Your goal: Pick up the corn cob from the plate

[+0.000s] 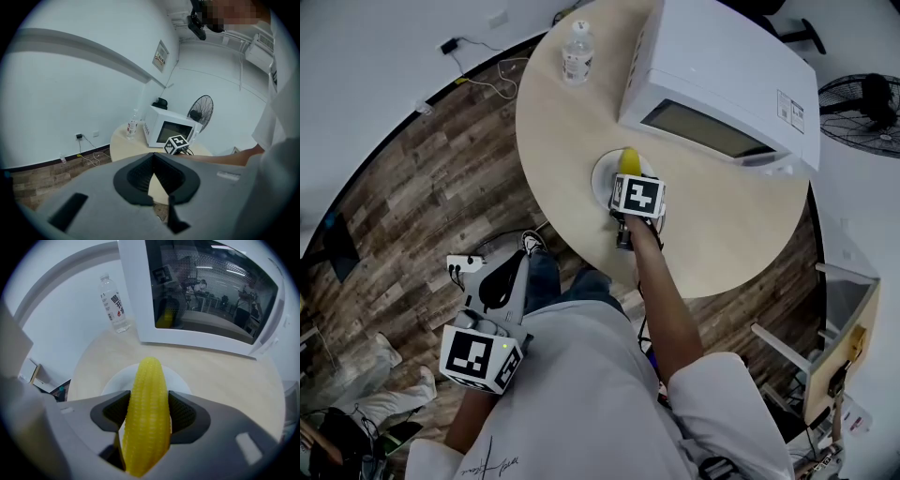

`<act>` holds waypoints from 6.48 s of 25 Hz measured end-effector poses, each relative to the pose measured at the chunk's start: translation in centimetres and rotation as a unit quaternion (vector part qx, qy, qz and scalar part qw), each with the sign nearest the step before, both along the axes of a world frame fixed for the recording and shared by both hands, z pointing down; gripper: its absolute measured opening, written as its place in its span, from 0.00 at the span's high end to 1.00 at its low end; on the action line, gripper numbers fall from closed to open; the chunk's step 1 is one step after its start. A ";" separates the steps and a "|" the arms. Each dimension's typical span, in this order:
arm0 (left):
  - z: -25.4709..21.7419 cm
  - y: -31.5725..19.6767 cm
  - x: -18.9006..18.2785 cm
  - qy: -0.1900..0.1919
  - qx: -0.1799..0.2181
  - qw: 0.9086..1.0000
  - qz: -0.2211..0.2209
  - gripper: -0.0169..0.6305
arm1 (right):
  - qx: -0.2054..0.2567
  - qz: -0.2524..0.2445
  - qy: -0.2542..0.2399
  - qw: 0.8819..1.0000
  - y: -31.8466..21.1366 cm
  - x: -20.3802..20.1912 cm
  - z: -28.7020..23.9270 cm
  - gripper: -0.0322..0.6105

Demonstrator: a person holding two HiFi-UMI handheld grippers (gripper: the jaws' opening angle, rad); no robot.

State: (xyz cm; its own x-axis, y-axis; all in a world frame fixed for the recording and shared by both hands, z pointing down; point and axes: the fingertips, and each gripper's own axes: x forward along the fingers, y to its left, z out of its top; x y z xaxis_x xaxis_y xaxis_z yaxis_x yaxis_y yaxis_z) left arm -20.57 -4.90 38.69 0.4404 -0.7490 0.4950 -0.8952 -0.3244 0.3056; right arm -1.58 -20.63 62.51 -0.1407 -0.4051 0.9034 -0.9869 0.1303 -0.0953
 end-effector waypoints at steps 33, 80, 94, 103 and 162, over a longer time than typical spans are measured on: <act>-0.8 -0.3 2.2 0.000 0.016 1.000 0.008 0.98 | -0.002 -0.019 -0.033 0.999 1.2 1.0 -1.7 0.53; -1.5 -1.7 4.5 0.006 0.037 0.999 0.034 0.98 | 0.057 -0.025 -0.111 0.992 2.6 2.0 -10.2 0.53; -1.9 -2.1 5.2 0.014 0.045 0.998 0.046 0.98 | 0.079 -0.016 -0.122 0.989 4.2 3.4 -12.7 0.53; -2.2 -2.2 5.0 0.019 0.050 0.997 0.047 0.98 | 0.100 -0.021 -0.136 0.985 5.0 3.4 -14.5 0.53; -3.3 -5.5 6.7 0.028 0.066 0.997 0.036 0.98 | 0.232 0.022 -0.170 0.958 9.0 10.0 -24.2 0.53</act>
